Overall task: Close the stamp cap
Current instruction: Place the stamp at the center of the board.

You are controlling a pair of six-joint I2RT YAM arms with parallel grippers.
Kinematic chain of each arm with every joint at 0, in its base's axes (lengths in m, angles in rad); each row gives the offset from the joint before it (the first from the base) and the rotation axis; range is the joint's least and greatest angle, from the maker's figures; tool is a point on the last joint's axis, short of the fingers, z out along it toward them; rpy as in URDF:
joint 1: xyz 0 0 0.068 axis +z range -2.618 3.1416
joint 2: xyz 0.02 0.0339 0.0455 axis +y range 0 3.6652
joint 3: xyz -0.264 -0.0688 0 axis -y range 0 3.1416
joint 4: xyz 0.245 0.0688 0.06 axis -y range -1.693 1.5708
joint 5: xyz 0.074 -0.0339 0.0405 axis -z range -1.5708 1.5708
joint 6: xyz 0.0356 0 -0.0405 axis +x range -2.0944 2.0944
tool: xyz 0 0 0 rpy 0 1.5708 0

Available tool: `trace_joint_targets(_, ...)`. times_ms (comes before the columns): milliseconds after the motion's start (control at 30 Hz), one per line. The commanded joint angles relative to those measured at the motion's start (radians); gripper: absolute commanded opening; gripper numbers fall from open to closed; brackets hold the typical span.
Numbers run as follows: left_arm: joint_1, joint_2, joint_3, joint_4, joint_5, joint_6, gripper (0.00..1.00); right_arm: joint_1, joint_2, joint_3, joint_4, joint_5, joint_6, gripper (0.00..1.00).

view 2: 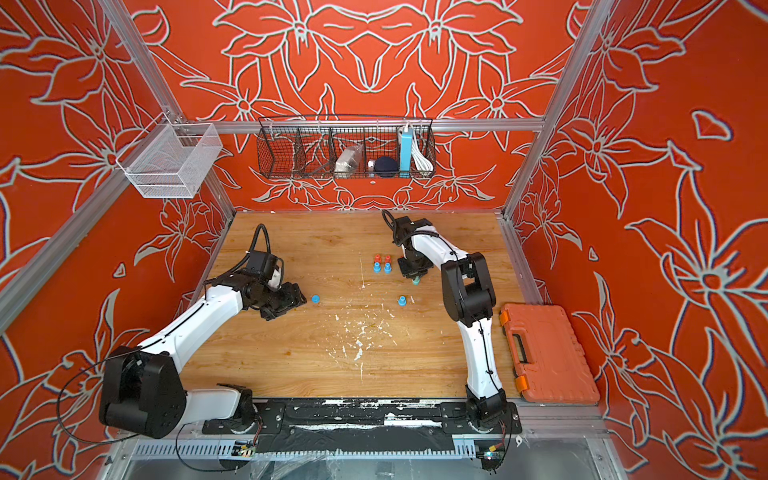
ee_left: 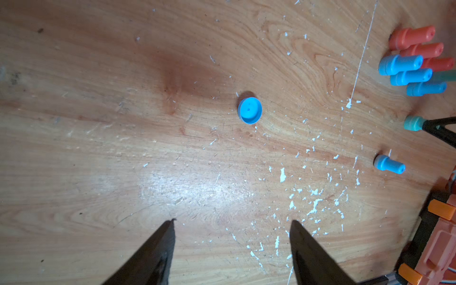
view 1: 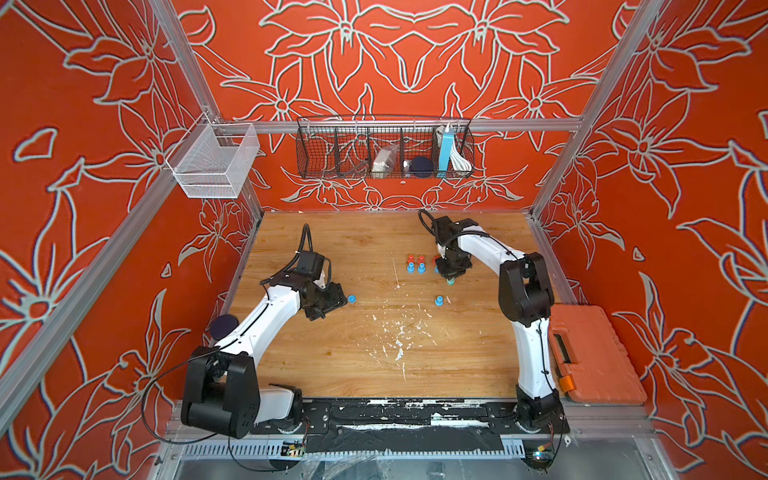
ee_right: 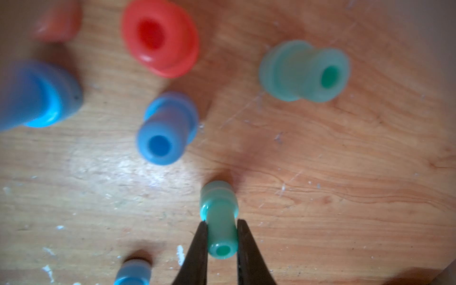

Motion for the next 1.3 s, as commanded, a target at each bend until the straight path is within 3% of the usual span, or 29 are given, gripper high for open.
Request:
trace_joint_targets(0, 0.007, 0.009, 0.031, -0.007, 0.0, 0.02, 0.73, -0.027, 0.092, 0.023, -0.027, 0.042, -0.016, 0.0)
trace_joint_targets(267, 0.008, 0.016, 0.047, -0.017, -0.005, 0.023, 0.73, -0.042, 0.188, 0.177, -0.082, 0.02, -0.033, 0.0)
trace_joint_targets(433, 0.007, 0.017, 0.047, -0.014, -0.002, 0.018, 0.73, -0.042, 0.193, 0.192, -0.084, 0.004, -0.034, 0.02)
trace_joint_targets(933, 0.007, 0.031, 0.079, -0.026, 0.008, 0.025, 0.73, -0.042, 0.196, 0.299, -0.159, -0.057, -0.04, 0.3)
trace_joint_targets(1267, 0.007, 0.025, 0.078, -0.024, 0.014, 0.021, 0.74, -0.042, 0.167, 0.304, -0.163, -0.05, -0.041, 0.38)
